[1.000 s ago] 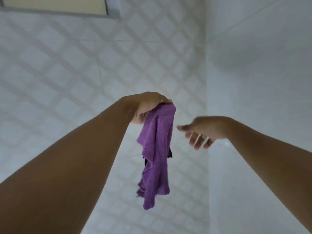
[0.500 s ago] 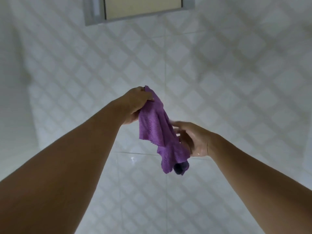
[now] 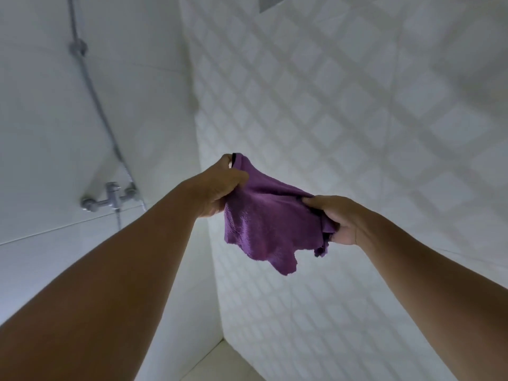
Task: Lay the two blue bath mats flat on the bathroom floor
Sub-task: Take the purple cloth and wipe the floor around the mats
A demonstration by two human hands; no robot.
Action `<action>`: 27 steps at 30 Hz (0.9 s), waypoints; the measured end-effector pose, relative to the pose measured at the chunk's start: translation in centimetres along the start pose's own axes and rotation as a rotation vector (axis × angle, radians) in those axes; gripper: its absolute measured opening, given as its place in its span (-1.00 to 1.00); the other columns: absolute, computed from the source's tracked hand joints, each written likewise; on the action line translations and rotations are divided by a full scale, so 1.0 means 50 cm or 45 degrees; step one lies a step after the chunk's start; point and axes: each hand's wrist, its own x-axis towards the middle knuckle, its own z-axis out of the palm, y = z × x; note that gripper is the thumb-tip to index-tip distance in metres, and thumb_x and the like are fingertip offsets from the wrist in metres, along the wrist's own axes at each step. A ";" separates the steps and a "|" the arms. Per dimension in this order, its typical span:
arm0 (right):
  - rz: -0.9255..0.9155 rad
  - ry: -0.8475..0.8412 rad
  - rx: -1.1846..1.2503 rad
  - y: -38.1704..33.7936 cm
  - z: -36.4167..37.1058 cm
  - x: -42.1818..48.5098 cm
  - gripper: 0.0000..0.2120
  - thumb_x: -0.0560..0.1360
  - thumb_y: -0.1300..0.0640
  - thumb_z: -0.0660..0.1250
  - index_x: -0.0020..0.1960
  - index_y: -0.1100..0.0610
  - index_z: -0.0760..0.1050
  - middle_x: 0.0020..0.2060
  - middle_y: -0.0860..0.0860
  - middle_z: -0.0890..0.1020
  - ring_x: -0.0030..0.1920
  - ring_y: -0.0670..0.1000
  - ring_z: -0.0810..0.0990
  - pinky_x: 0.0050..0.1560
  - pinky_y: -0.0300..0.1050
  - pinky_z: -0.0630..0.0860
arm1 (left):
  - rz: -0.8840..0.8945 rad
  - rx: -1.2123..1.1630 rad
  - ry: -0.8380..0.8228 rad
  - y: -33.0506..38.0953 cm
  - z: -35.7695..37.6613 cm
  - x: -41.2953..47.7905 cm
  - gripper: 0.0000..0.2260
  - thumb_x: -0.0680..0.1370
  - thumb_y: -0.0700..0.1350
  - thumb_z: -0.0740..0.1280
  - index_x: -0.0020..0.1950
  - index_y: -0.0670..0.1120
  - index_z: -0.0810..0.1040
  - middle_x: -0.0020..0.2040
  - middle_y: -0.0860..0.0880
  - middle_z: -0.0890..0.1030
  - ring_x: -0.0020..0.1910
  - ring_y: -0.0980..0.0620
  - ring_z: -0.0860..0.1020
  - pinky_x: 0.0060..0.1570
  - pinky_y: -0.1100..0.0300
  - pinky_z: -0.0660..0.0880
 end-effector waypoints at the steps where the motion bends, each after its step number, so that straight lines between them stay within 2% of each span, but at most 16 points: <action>1: -0.008 -0.056 0.024 0.007 0.026 0.008 -0.90 0.60 0.10 0.34 0.05 0.10 0.59 -0.14 0.09 0.68 -0.19 0.13 0.63 -0.22 0.00 0.60 | -0.016 -0.018 0.028 -0.011 -0.023 -0.011 -0.51 0.51 -0.40 0.17 0.36 0.01 0.38 0.09 -0.18 0.51 -0.18 -0.04 0.51 -0.32 0.17 0.52; 4: 0.000 -0.189 0.153 0.020 0.103 0.026 -0.93 0.61 0.07 0.33 0.03 0.04 0.57 -0.12 0.05 0.69 -0.14 0.09 0.64 -0.11 0.03 0.62 | -0.044 -0.061 0.126 -0.041 -0.090 -0.043 -0.50 0.50 -0.41 0.18 0.35 0.03 0.37 0.06 -0.16 0.51 -0.20 -0.03 0.49 -0.26 0.14 0.49; 7: 0.160 -0.356 0.195 0.015 0.172 0.029 -0.82 0.48 0.12 0.47 0.06 0.15 0.64 -0.07 0.14 0.69 -0.15 0.12 0.66 -0.06 0.01 0.64 | -0.055 -0.078 0.251 -0.064 -0.160 -0.074 -0.50 0.48 -0.40 0.16 0.35 -0.01 0.38 0.02 -0.15 0.50 -0.20 -0.01 0.46 -0.27 0.14 0.46; 9: 0.218 -0.456 0.145 0.007 0.215 0.028 -0.84 0.46 0.18 0.46 0.02 0.21 0.65 -0.14 0.16 0.69 -0.24 0.10 0.66 -0.14 -0.05 0.64 | -0.058 -0.106 0.307 -0.074 -0.215 -0.099 -0.54 0.47 -0.41 0.16 0.29 -0.04 0.40 -0.04 -0.13 0.47 -0.21 0.00 0.43 -0.28 0.14 0.42; 12: 0.264 -0.555 0.112 -0.002 0.284 0.040 -0.82 0.44 0.31 0.44 0.04 0.30 0.65 -0.13 0.19 0.70 -0.23 0.08 0.69 -0.16 -0.11 0.68 | -0.073 -0.105 0.375 -0.082 -0.309 -0.137 -0.64 0.48 -0.37 0.20 0.21 -0.06 0.45 0.00 -0.12 0.51 -0.08 -0.06 0.47 -0.11 0.03 0.47; 15: 0.277 -0.546 0.128 -0.003 0.353 0.070 -0.59 0.34 0.37 0.48 0.19 0.32 0.64 0.05 0.19 0.69 -0.04 0.07 0.67 0.17 -0.12 0.60 | -0.071 -0.160 0.462 -0.093 -0.400 -0.176 -0.82 0.58 -0.23 0.28 0.16 -0.06 0.48 0.07 -0.14 0.53 0.00 -0.14 0.52 -0.04 -0.08 0.55; 16: 0.320 -0.509 0.123 0.003 0.379 0.076 -0.49 0.26 0.38 0.54 0.21 0.32 0.63 0.09 0.19 0.69 0.00 0.08 0.68 0.21 -0.08 0.59 | -0.063 -0.196 0.501 -0.098 -0.426 -0.190 -0.89 0.62 -0.15 0.29 0.14 -0.06 0.50 0.06 -0.14 0.54 -0.01 -0.14 0.54 -0.06 -0.09 0.57; 17: 0.383 -0.466 0.123 0.018 0.402 0.085 -0.42 0.18 0.39 0.58 0.20 0.33 0.62 0.06 0.21 0.71 -0.04 0.10 0.71 0.11 -0.05 0.65 | -0.052 -0.232 0.557 -0.104 -0.450 -0.203 -0.93 0.65 -0.09 0.28 0.10 -0.07 0.51 0.04 -0.13 0.55 -0.04 -0.13 0.55 -0.11 -0.08 0.58; 18: 0.449 -0.440 0.096 0.036 0.424 0.091 -0.41 0.12 0.39 0.60 0.14 0.36 0.60 -0.05 0.23 0.73 -0.18 0.11 0.74 -0.10 -0.04 0.70 | -0.037 -0.272 0.624 -0.112 -0.472 -0.214 -0.90 0.68 -0.07 0.25 0.03 -0.06 0.52 -0.01 -0.11 0.55 -0.09 -0.11 0.54 -0.16 -0.05 0.56; 20: 0.594 -0.463 0.026 0.077 0.466 0.087 -0.53 0.08 0.37 0.60 -0.05 0.37 0.57 -0.35 0.21 0.68 -0.52 0.05 0.63 -0.52 -0.17 0.60 | 0.007 -0.339 0.750 -0.126 -0.512 -0.230 -0.85 0.70 -0.07 0.22 -0.04 -0.04 0.50 -0.12 -0.08 0.52 -0.19 -0.05 0.50 -0.30 0.05 0.53; 21: 0.662 -0.520 0.009 0.095 0.486 0.080 -0.57 0.09 0.34 0.62 -0.10 0.37 0.56 -0.40 0.18 0.64 -0.60 -0.02 0.54 -0.60 -0.24 0.52 | 0.023 -0.358 0.801 -0.131 -0.530 -0.237 -0.85 0.70 -0.08 0.22 -0.03 -0.04 0.50 -0.15 -0.06 0.51 -0.22 -0.02 0.49 -0.36 0.11 0.51; 23: 0.683 -0.645 -0.020 0.124 0.527 0.072 -0.53 0.20 0.20 0.67 0.00 0.36 0.59 -0.32 0.15 0.65 -0.60 -0.12 0.45 -0.60 -0.30 0.47 | 0.021 -0.336 0.874 -0.135 -0.570 -0.249 -0.89 0.69 -0.08 0.23 0.01 -0.03 0.51 -0.13 -0.06 0.53 -0.23 -0.01 0.49 -0.40 0.17 0.48; 27: 0.472 -0.777 -0.062 0.119 0.642 0.053 -0.53 0.36 0.08 0.59 0.17 0.21 0.52 -0.15 0.13 0.69 -0.36 -0.02 0.55 -0.38 -0.19 0.48 | -0.020 -0.148 0.893 -0.128 -0.634 -0.276 -0.88 0.67 -0.08 0.24 -0.02 0.00 0.54 -0.08 -0.05 0.55 -0.16 0.00 0.49 -0.28 0.16 0.44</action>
